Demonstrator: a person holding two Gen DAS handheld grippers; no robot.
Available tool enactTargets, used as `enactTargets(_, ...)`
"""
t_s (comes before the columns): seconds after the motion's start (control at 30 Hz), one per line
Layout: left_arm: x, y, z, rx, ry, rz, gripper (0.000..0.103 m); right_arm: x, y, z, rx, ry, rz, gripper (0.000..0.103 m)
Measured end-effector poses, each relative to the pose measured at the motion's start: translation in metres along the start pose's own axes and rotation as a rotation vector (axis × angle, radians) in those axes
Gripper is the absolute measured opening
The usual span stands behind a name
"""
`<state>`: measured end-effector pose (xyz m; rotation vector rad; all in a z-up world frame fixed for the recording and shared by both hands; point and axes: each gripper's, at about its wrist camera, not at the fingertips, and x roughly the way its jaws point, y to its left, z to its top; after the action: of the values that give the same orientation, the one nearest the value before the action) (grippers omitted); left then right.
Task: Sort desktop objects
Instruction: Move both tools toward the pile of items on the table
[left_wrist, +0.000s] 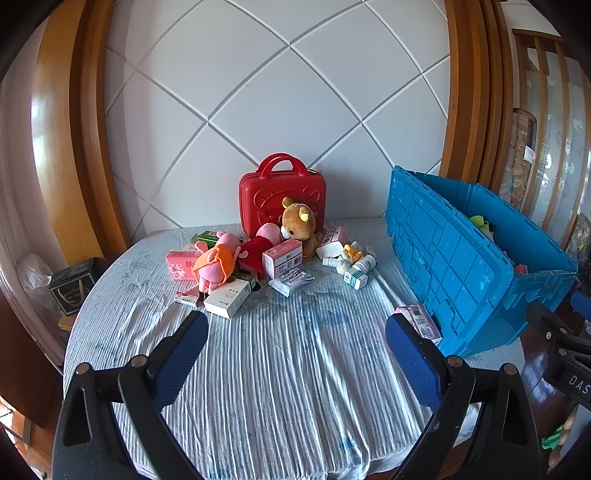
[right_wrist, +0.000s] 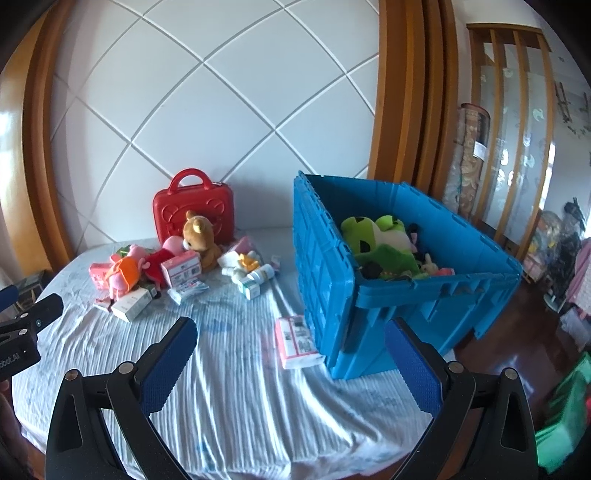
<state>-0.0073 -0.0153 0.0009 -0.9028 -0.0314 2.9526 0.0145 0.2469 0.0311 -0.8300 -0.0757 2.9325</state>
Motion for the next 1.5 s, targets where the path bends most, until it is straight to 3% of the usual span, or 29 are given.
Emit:
enactTargets(0.37, 0.034, 0.028, -0.005, -0.047, 0.058, 0.034, 0.098, 0.034, 0.031, 0.004, -0.052, 0.049, 0.043, 0.103)
enactTargets(0.9, 0.151, 0.059, 0.038, -0.138, 0.179, 0.198, 0.098, 0.188, 0.079, 0.059, -0.14, 0.135, 0.244, 0.103)
enactTargets(1.17, 0.229, 0.113, 0.022, -0.196, 0.354, 0.279, 0.098, 0.276, 0.118, 0.062, -0.191, 0.285, 0.356, 0.103)
enactTargets(1.5, 0.334, 0.162, 0.003, -0.214, 0.483, 0.227, 0.098, 0.376, 0.165, 0.037, -0.216, 0.483, 0.328, 0.103)
